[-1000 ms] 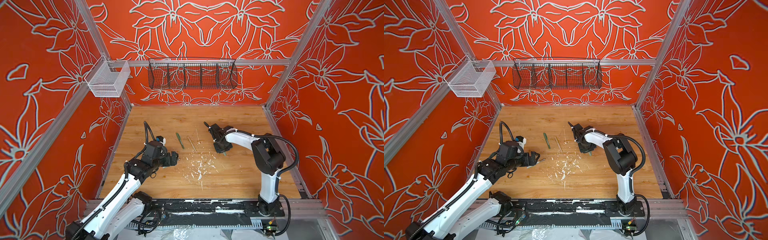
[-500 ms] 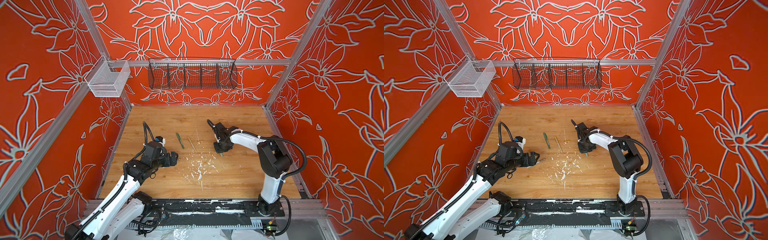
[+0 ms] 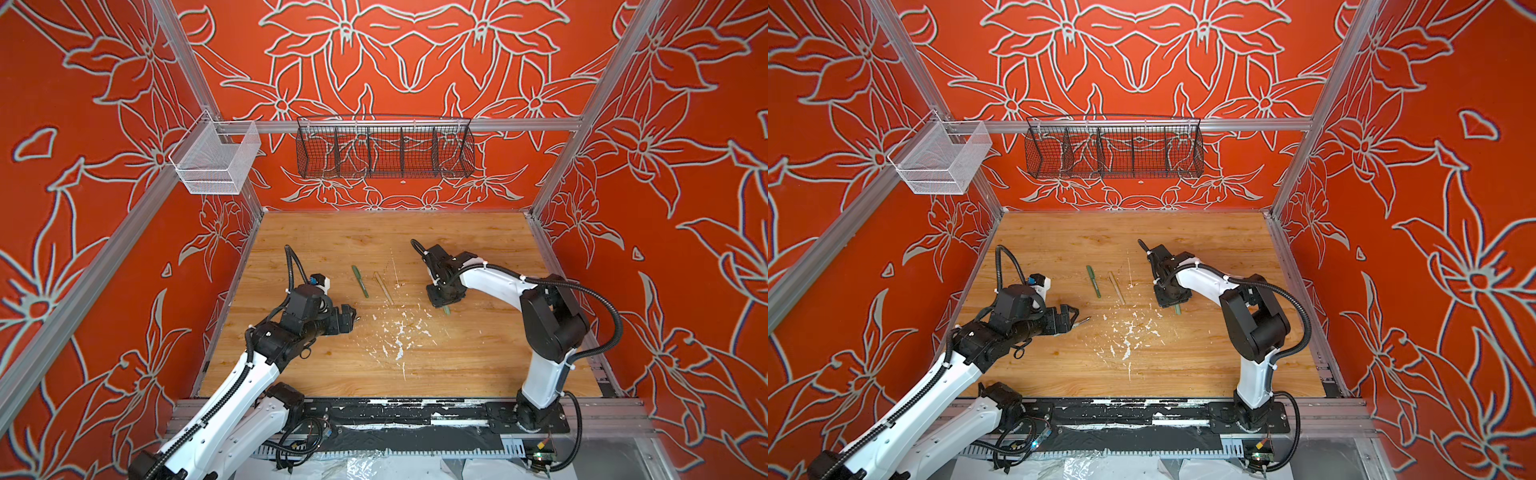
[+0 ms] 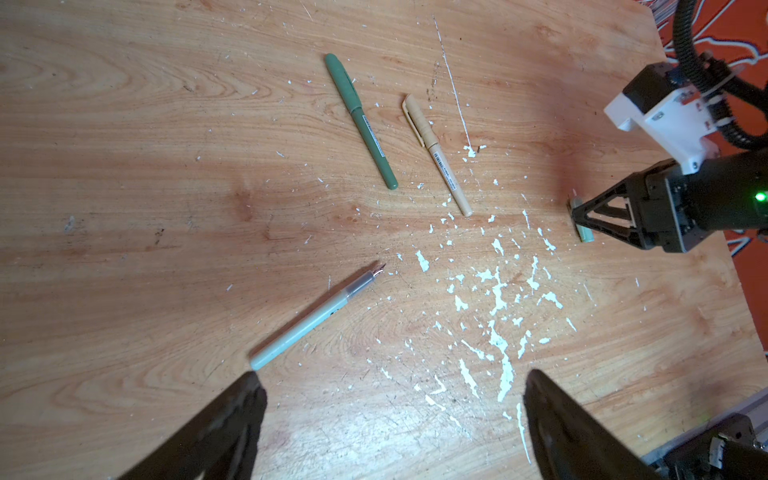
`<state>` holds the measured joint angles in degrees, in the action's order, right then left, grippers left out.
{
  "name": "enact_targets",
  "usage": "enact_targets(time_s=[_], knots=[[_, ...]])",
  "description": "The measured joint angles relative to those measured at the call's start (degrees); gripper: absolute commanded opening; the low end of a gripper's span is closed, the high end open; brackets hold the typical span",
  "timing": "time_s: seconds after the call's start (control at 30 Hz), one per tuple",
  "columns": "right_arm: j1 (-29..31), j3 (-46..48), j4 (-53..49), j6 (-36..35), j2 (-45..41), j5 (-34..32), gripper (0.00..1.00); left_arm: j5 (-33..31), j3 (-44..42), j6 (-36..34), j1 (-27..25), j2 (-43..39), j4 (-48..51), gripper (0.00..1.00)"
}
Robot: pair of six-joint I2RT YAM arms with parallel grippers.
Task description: Insert the pens into the pen caps
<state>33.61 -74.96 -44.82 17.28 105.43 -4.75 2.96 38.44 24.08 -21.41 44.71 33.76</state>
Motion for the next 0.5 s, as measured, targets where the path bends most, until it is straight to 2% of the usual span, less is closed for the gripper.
enact_targets(time_s=[0.3,0.5], knots=[[1.99,-1.18,-3.61,1.33,1.90,-7.06,0.32,0.37,0.00,0.00,0.00,0.24,-0.20,0.97],[0.33,-0.85,-1.44,1.40,2.34,-5.55,0.30,0.37,0.00,0.02,0.00,0.24,-0.22,0.97]])
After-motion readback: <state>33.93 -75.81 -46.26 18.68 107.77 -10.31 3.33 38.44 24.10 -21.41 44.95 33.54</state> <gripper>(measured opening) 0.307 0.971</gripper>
